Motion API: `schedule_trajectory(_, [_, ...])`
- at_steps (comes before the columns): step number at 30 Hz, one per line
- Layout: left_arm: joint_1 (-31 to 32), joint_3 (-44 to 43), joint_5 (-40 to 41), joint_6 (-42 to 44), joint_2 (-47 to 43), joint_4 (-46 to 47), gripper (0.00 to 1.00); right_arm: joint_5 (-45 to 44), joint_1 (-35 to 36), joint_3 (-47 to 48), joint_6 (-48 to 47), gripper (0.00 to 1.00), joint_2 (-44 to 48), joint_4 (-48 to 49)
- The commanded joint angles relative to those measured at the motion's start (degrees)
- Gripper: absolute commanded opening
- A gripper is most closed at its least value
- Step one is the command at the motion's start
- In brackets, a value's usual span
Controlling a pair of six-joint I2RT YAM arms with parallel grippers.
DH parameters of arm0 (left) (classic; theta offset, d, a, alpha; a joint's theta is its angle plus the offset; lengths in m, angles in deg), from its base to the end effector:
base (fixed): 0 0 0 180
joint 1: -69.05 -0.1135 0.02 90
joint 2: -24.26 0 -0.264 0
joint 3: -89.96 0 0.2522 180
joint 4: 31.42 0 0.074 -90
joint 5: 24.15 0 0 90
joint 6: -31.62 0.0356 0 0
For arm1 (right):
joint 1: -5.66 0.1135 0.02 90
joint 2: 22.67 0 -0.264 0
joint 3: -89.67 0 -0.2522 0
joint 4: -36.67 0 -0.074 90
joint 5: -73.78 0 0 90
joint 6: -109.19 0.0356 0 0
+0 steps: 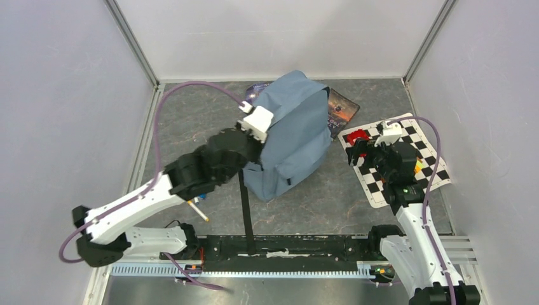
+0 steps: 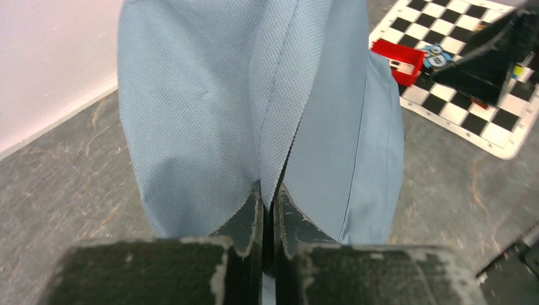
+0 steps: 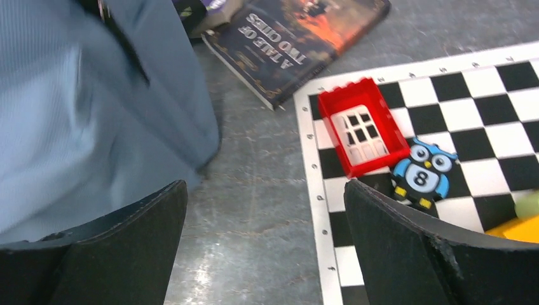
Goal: Pack the student bag
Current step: Adjust the student bag at the center of the board.
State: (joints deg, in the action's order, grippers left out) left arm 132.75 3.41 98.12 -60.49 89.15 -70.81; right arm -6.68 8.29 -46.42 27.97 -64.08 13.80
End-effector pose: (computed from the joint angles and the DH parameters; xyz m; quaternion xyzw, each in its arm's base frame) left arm 0.1240 -0.2081 0.4139 0.2564 0.7503 -0.1193 0.5975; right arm 0.1758 0.0140 0.2611 -0.0035 0.8195 0.1245 0.5593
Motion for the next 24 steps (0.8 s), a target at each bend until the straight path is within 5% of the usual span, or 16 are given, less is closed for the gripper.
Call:
schedule_trajectory(1, [-4.9,-2.8,-18.8,5.9,-8.0,-7.6,0.02,9.2,0.2,3.0,0.7,0.98,0.8,2.4])
schedule_trajectory(6, [-9.7,-2.7,-26.3,8.0,-10.6,-14.2,0.02,23.4,0.2,3.7,-1.9,0.98,0.6,5.5])
schedule_trajectory(14, [-13.4,7.2,-18.5,10.3,-15.1,-7.7,0.02,36.4,1.4,1.9,1.8,0.98,1.3,15.6])
schedule_trajectory(24, [-14.6,20.4,-14.9,11.9,-22.9,5.0,0.02,31.7,6.1,6.8,4.9,0.98,-4.8,20.2])
